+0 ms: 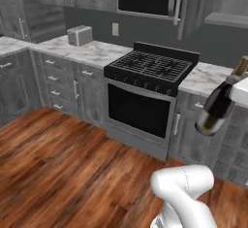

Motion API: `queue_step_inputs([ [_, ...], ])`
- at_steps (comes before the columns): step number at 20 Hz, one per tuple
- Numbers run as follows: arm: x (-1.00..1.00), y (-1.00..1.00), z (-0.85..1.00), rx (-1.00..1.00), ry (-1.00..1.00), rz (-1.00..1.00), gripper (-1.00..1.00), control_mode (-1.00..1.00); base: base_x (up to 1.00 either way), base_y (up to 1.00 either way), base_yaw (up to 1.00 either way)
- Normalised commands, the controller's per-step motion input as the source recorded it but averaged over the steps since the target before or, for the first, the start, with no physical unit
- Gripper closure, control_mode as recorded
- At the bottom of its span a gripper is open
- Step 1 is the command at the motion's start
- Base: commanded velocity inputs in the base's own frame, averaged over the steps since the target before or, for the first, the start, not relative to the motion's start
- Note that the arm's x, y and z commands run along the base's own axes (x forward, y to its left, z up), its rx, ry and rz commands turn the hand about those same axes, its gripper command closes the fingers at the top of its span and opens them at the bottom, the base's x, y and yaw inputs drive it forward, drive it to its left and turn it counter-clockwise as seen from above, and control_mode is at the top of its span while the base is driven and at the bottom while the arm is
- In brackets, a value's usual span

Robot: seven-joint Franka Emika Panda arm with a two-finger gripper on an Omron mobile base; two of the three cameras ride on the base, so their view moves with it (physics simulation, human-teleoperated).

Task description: Get the candle and the wine from the cabinet and move them to the dining counter.

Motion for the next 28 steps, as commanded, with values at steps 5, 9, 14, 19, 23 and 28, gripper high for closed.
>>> queue_step_inputs([
  [5,0.00,0.00,0.00,0.00,0.00,0.00,1.00,1.00,-0.80,0.00,0.46],
  [9,0.00,0.00,0.00,0.00,0.00,0.00,1.00,1.00,-0.79,-0.01,0.45],
  [14,0.00,0.00,0.00,0.00,0.00,0.00,1.00,1.00,-0.78,-0.09,0.43],
  [19,0.00,0.00,0.00,0.00,0.00,0.00,1.00,1.00,-0.71,-0.14,0.42],
  [23,0.00,0.00,0.00,0.00,0.00,0.00,1.00,1.00,-0.65,-0.16,0.41],
  [28,0.00,0.00,0.00,0.00,0.00,0.00,1.00,1.00,-0.61,-0.09,0.40],
])
